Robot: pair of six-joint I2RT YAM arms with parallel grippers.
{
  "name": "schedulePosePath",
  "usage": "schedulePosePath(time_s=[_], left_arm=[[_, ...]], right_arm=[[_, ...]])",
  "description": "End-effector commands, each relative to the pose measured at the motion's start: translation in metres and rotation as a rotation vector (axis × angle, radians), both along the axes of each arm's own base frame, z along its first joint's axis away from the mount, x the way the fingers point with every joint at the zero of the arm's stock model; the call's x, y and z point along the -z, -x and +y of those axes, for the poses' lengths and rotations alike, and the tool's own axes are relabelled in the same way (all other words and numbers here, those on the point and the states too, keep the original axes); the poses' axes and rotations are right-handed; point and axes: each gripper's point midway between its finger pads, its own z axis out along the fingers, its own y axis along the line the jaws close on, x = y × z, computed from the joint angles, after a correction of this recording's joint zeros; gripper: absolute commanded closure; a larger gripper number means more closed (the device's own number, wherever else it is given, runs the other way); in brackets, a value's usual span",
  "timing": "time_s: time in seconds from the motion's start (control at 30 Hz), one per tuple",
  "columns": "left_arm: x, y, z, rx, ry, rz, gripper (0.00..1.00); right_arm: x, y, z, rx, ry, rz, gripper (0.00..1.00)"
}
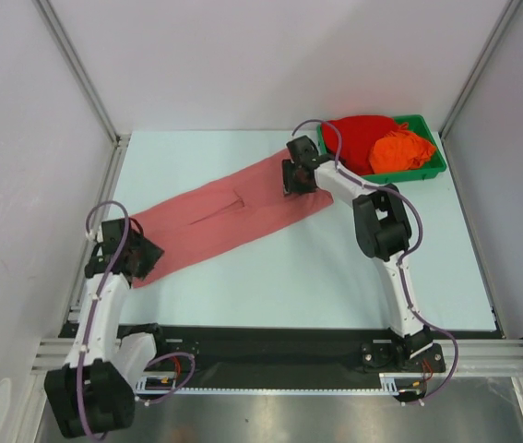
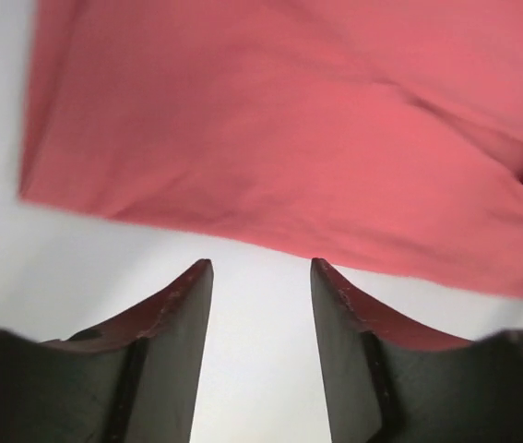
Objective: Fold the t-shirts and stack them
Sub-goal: Fold the tshirt
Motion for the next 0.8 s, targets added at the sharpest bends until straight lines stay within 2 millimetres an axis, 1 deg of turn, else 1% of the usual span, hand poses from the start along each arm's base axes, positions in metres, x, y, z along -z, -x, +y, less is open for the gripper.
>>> schedulePosePath(time_s=[0.0, 0.03, 0.07, 0.1, 0.13, 0.17, 0.2, 0.23, 0.27, 0.3, 0.33, 0.37, 0.4, 0.43, 0.47, 0.5, 0.53, 0.57, 0.6, 0.63, 0.67, 0.7, 0.73, 0.77], left_arm=[[-0.072, -0.046, -0.017, 0.206, -0.084, -0.279, 0.46], [-0.088, -0.059, -0.026, 0.264, -0.095, -0.331, 0.43], [-0.098, -0.07, -0.033, 0.348, -0.124, -0.382, 0.42], [-0.119, -0.089, -0.054, 0.464, -0.081, -0.501, 0.42], [-0.135, -0.1, -0.065, 0.526, -0.068, -0.556, 0.42], [-0.148, -0.119, -0.087, 0.647, -0.037, -0.61, 0.41], [-0.133, -0.123, -0.096, 0.689, -0.011, -0.572, 0.41], [-0.154, -0.138, -0.1, 0.72, -0.027, -0.606, 0.41], [-0.13, -0.151, -0.123, 0.816, -0.015, -0.537, 0.41], [-0.154, -0.168, -0.134, 0.863, -0.041, -0.583, 0.41], [-0.151, -0.175, -0.153, 0.929, -0.026, -0.577, 0.41], [-0.132, -0.189, -0.164, 0.98, -0.015, -0.533, 0.41], [-0.151, -0.209, -0.175, 1.017, -0.02, -0.584, 0.41], [-0.149, -0.216, -0.186, 1.057, 0.004, -0.583, 0.41], [-0.148, -0.224, -0.2, 1.109, -0.004, -0.584, 0.41], [-0.113, -0.239, -0.211, 1.143, 0.027, -0.515, 0.41], [-0.134, -0.255, -0.228, 1.188, 0.01, -0.574, 0.42], [-0.122, -0.26, -0.237, 1.235, 0.019, -0.544, 0.44], [-0.094, -0.273, -0.245, 1.257, 0.032, -0.499, 0.45], [-0.108, -0.286, -0.261, 1.29, 0.015, -0.546, 0.49], [-0.103, -0.292, -0.266, 1.301, 0.007, -0.54, 0.5], [-0.116, -0.303, -0.274, 1.308, -0.009, -0.582, 0.5], [-0.093, -0.308, -0.285, 1.332, 0.011, -0.553, 0.51], [-0.091, -0.313, -0.292, 1.343, 0.005, -0.561, 0.51]], right_arm=[[-0.002, -0.017, 0.001, -0.007, 0.036, -0.032, 0.46], [0.002, -0.019, 0.002, -0.012, 0.035, -0.027, 0.46], [0.0, -0.022, 0.005, -0.017, 0.031, -0.035, 0.46], [-0.009, -0.029, 0.009, -0.017, 0.019, -0.058, 0.46], [-0.013, -0.031, 0.011, -0.019, 0.012, -0.065, 0.46], [-0.025, -0.036, 0.014, -0.023, -0.001, -0.079, 0.45], [-0.037, -0.042, 0.017, -0.022, -0.016, -0.107, 0.45], [-0.043, -0.042, 0.016, -0.023, -0.013, -0.102, 0.45], [-0.053, -0.043, 0.017, -0.024, -0.023, -0.109, 0.44], [-0.07, -0.045, 0.018, -0.026, -0.038, -0.131, 0.43], [-0.084, -0.045, 0.018, -0.024, -0.05, -0.144, 0.42], [-0.094, -0.042, 0.018, -0.027, -0.062, -0.149, 0.38], [-0.116, -0.041, 0.014, -0.022, -0.08, -0.174, 0.36], [-0.119, -0.034, 0.01, -0.016, -0.084, -0.161, 0.36], [-0.126, -0.03, 0.008, -0.015, -0.098, -0.16, 0.34], [-0.131, -0.026, 0.003, -0.007, -0.107, -0.154, 0.33], [-0.153, -0.018, -0.002, -0.003, -0.131, -0.181, 0.33], [-0.14, -0.007, -0.007, 0.004, -0.127, -0.138, 0.32], [-0.142, 0.003, -0.009, -0.011, -0.149, -0.122, 0.32], [-0.16, 0.011, -0.013, -0.013, -0.168, -0.15, 0.32], [-0.145, 0.025, -0.022, -0.002, -0.143, -0.108, 0.32], [-0.147, 0.032, -0.026, 0.002, -0.133, -0.109, 0.32], [-0.149, 0.039, -0.031, 0.008, -0.13, -0.108, 0.32], [-0.164, 0.05, -0.036, 0.01, -0.137, -0.129, 0.32]])
